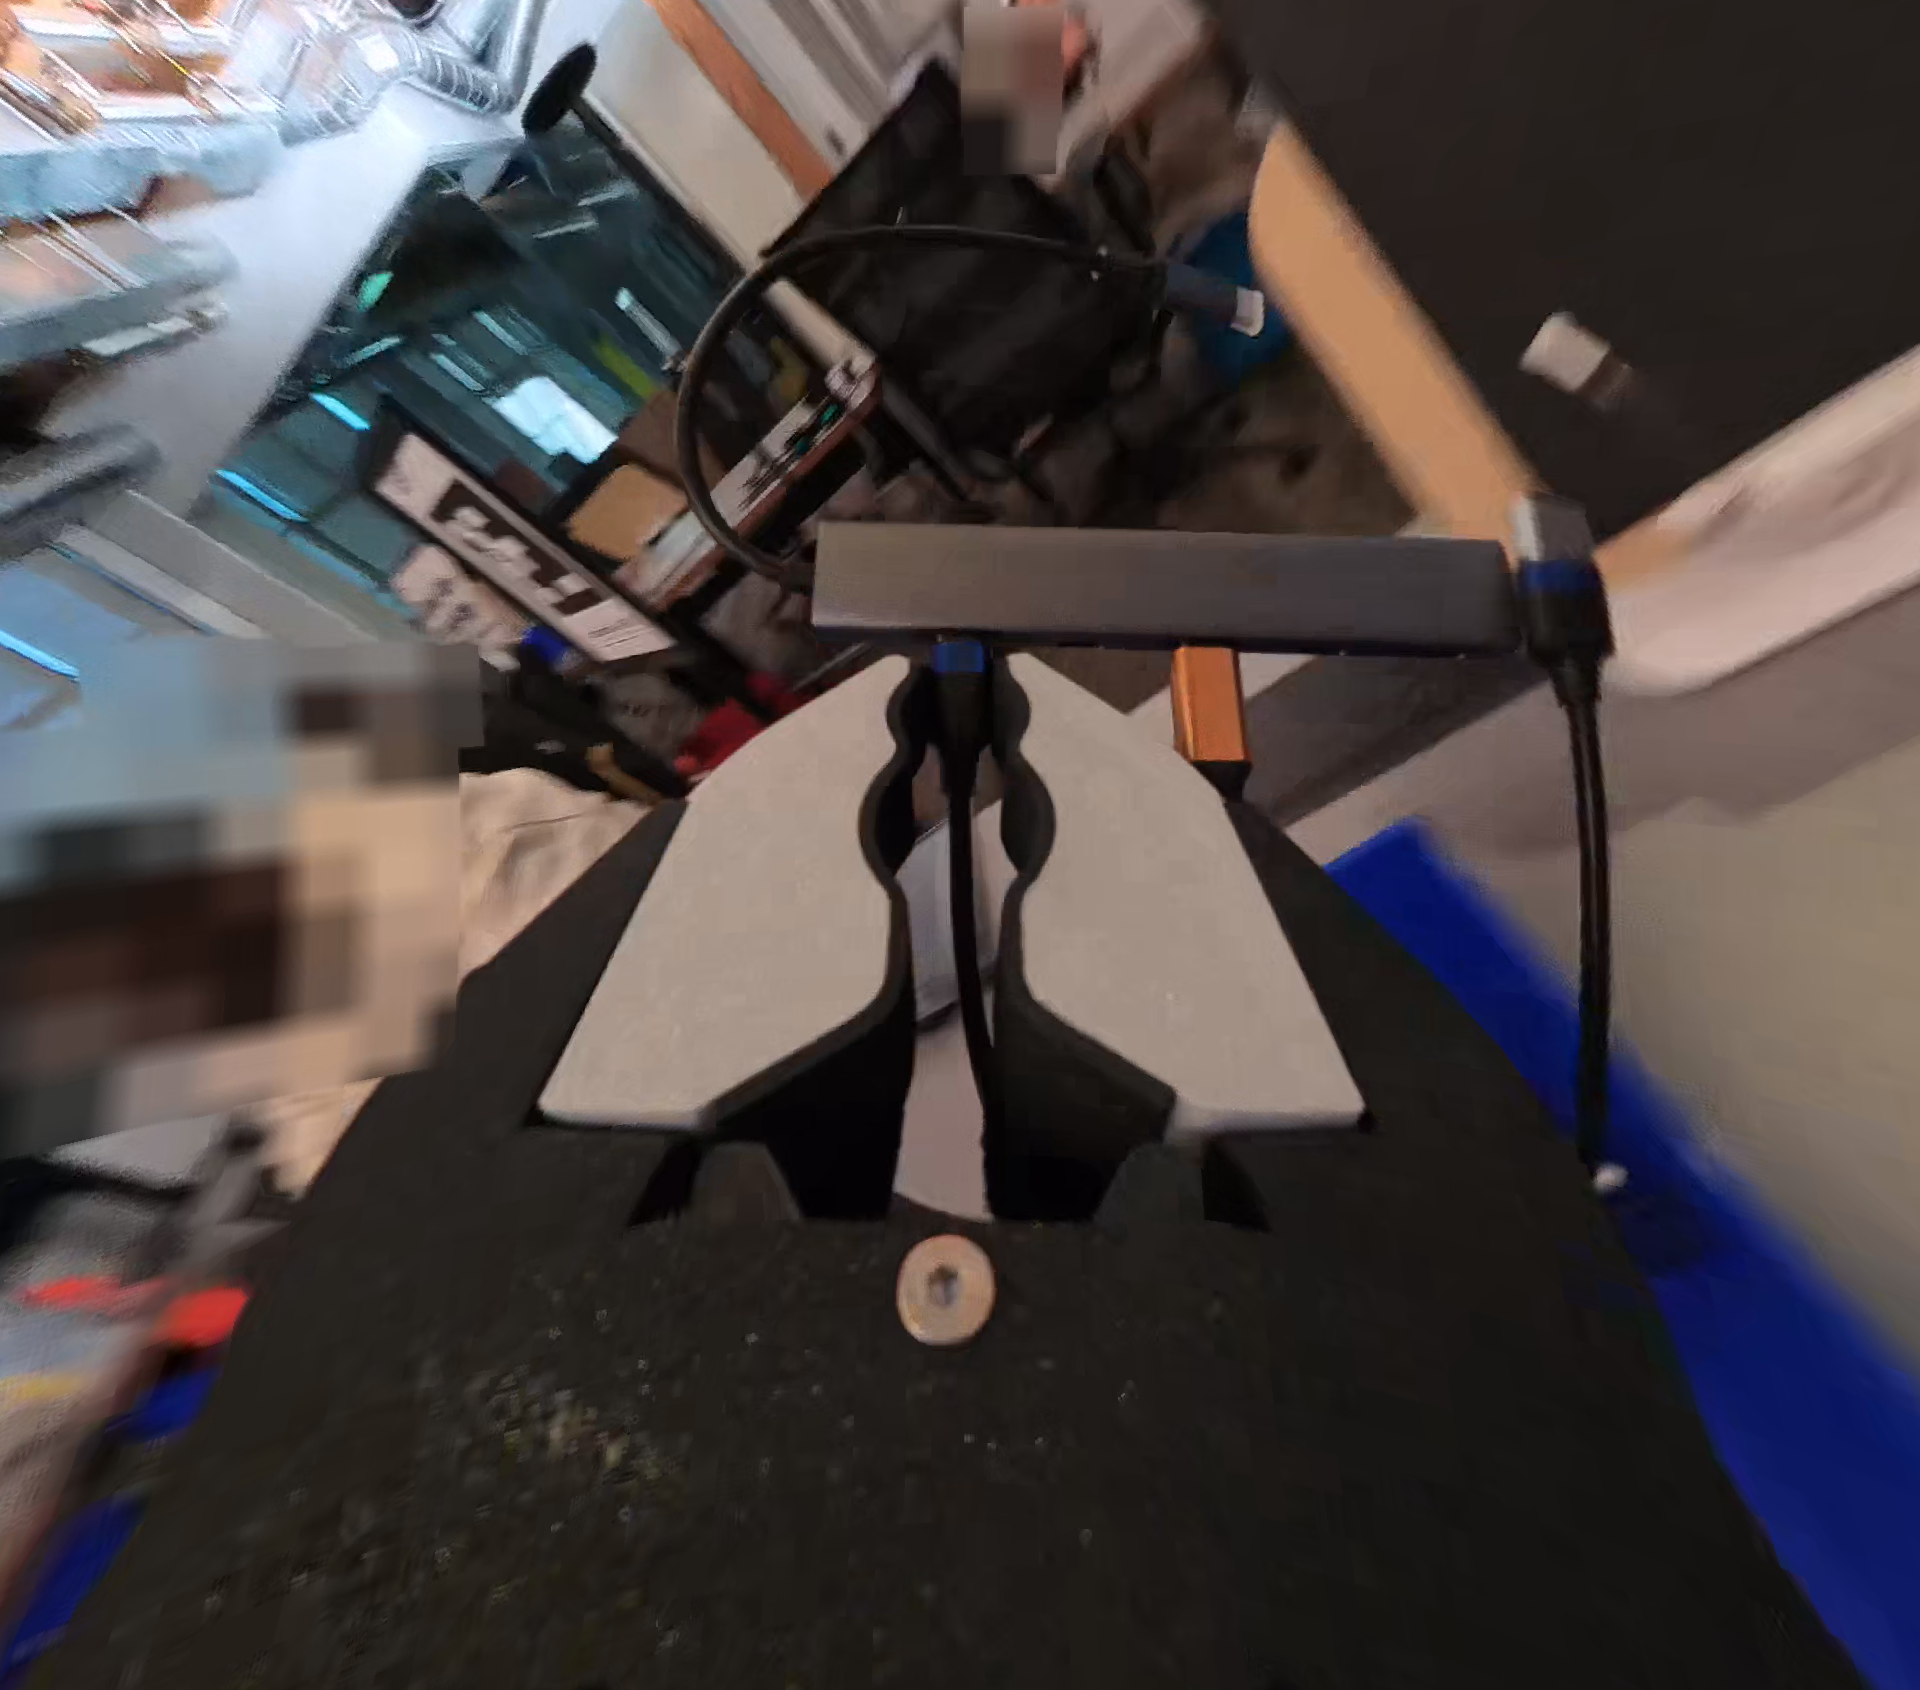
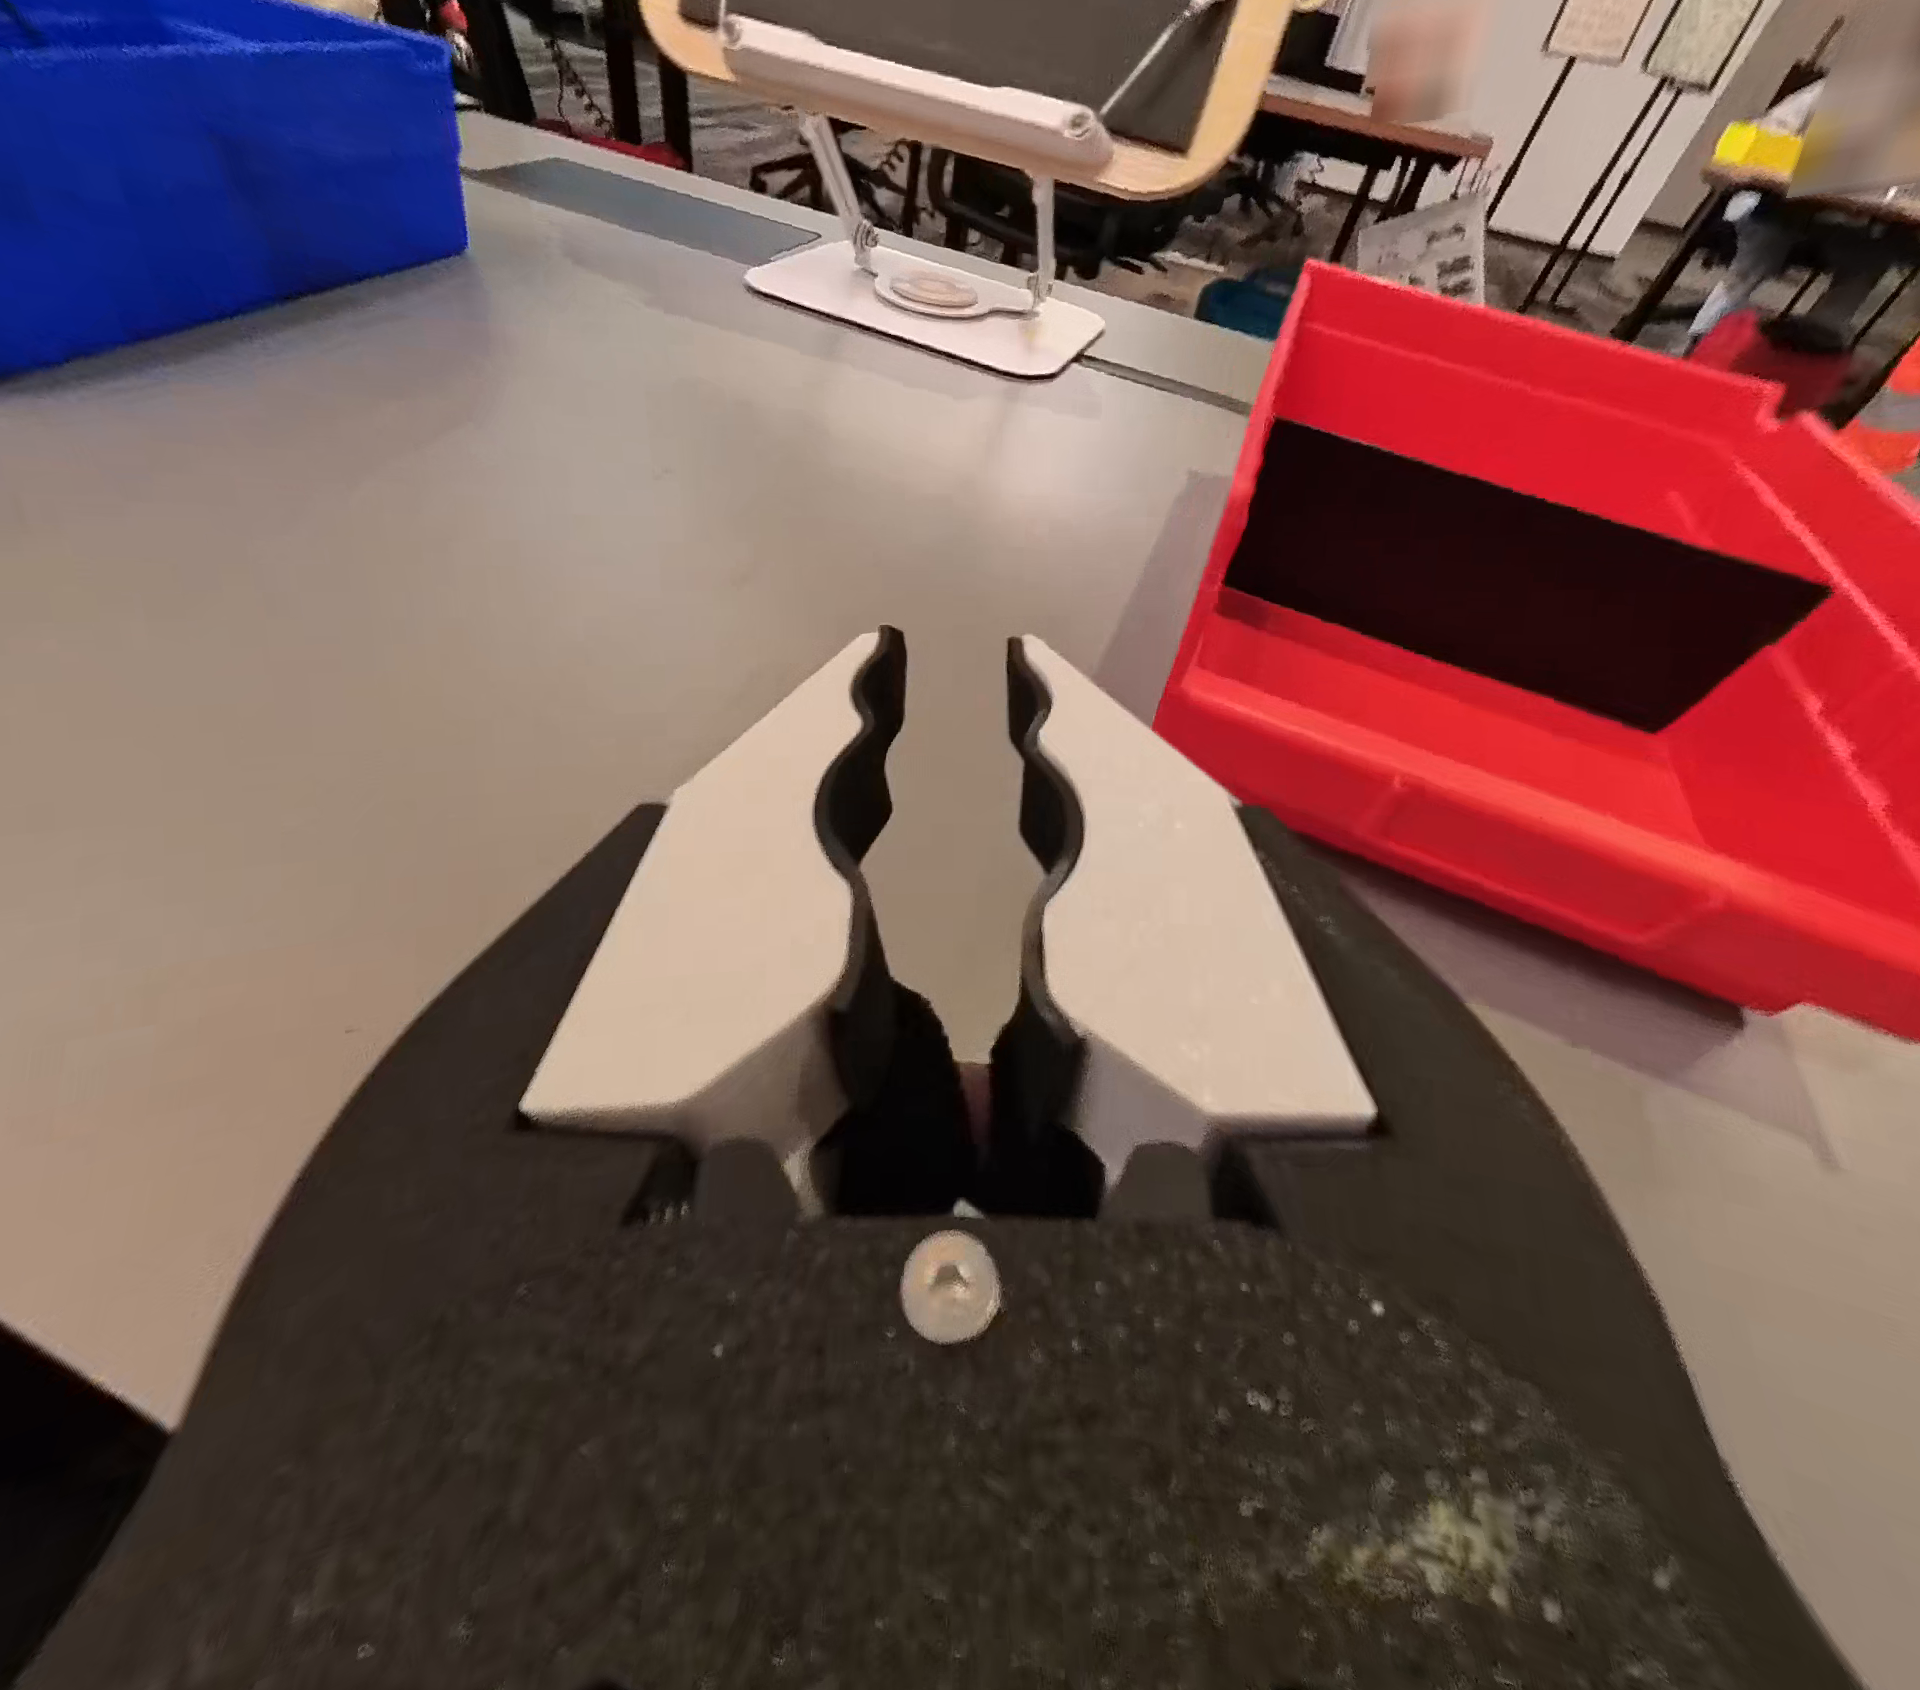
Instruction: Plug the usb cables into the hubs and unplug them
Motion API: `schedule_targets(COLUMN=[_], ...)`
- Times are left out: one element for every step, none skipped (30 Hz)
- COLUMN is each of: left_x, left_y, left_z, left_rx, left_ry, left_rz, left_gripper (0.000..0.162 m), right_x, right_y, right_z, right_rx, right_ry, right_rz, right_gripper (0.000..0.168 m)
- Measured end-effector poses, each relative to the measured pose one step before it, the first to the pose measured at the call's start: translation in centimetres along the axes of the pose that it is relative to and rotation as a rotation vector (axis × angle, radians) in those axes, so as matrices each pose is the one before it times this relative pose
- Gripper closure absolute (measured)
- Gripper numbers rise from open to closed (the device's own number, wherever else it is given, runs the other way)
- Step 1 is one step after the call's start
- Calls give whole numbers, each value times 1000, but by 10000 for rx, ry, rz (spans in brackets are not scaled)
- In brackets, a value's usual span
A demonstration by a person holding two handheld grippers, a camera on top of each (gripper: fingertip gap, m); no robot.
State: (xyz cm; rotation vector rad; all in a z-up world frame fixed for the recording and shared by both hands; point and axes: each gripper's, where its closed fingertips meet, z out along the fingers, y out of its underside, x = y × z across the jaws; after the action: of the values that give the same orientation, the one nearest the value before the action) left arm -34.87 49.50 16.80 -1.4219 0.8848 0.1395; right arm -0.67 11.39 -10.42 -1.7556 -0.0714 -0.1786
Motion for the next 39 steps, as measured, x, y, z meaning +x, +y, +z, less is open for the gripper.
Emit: schedule_targets(left_x=[775,1448,2131,2455,2257,1952,1858,1752,1660,1567,1413,1312,1334,1295,1295,1279,1137,959,871,737,678,656,629,637,555,354,68,-79,161,139,-47,-112,-46,88,220,226,101,-20,-9], left_y=[-1372,-1134,-668,-153,255,625,845,850,865,912,870,889,867,788,782,764,709,692,704,694,732,718,628,589,504,420,379,314,146,117,189,273,259,171,104,77,155,255,291], left_z=[-719,-446,-54,343,666,884,996,1054,1084,1097,1093,1070,1035,970,912,852,729,617,514,420,369,357,346,366,349,309,219,109,68,35,47,91,123,135,132,123,96,105,98], left_rx=[520,418,223,53,-71,-255,-403,-404,-419,-468,-441,-458,-454,-380,-359,-340,-287,-286,-283,-263,-286,-270,-200,-192,-150,-101,-96,-31,91,105,38,-38,-36,3,38,28,-30,-89,-78], left_ry=[559,870,1106,1152,937,713,661,602,531,456,311,216,215,220,276,344,324,273,260,185,155,154,165,216,188,88,-59,-72,176,201,77,-1,2,77,135,106,-12,-129,-122], left_rz=[-1367,-1458,-1301,-973,-647,-381,-207,-159,-111,-7,93,207,255,189,143,143,136,129,174,244,293,268,196,123,75,42,21,-33,-138,-216,-143,-24,11,-7,-24,-14,41,125,145], left_gripper=[151,151,151,151,151,151,151,151,151,151,151,151,151,151,151,151,151,151,151,151,151,151,151,151,151,151,151,151,151,151,151,151,151,151,151,151,151,151,151], right_x=[-274,-280,-237,-79,82,94,133,218,200,148,92,69,124,194,347,365,277,247,216,-35,-229,-294,-560,-669,-625,-597,-512,-513,-686,-576,-260,-14,-132,-343,-395,-229,-225,-266,-219], right_y=[-89,-167,-341,-426,-447,-579,-772,-1002,-1311,-1521,-1395,-1265,-1217,-1172,-973,-751,-610,-374,-71,-8,-144,-270,-394,-498,-340,-141,170,113,-46,-129,-138,-250,-393,-324,-125,-145,-117,50,46], right_z=[213,207,205,214,253,284,318,327,305,362,491,599,668,704,736,739,662,598,538,427,313,253,243,252,318,303,262,199,105,75,73,59,82,141,202,152,67,15,-24], right_rx=[18,51,141,162,127,147,163,205,321,406,305,228,239,264,254,268,369,368,247,220,253,252,240,222,77,-36,-163,-66,11,41,0,36,116,60,-63,-27,-8,-74,-41], right_ry=[32,6,8,69,120,68,41,50,17,-49,-100,-128,-119,-110,-38,-38,-86,-93,-97,-211,-271,-204,-258,-208,-80,-21,46,24,-133,-54,129,227,46,-145,-158,-11,-15,-122,-106], right_rz=[-426,-344,-292,-330,-374,-457,-523,-479,-401,-385,-502,-613,-676,-716,-675,-538,-365,-195,-124,-140,-198,-250,-298,-359,-439,-481,-456,-236,-15,-24,-191,-199,32,144,10,-162,-162,-55,39], right_gripper=[150,150,150,150,149,149,149,148,148,148,148,148,147,148,148,148,147,147,147,147,147,147,147,147,147,147,147,148,147,147,147,147,147,148,148,148,151,154,158])
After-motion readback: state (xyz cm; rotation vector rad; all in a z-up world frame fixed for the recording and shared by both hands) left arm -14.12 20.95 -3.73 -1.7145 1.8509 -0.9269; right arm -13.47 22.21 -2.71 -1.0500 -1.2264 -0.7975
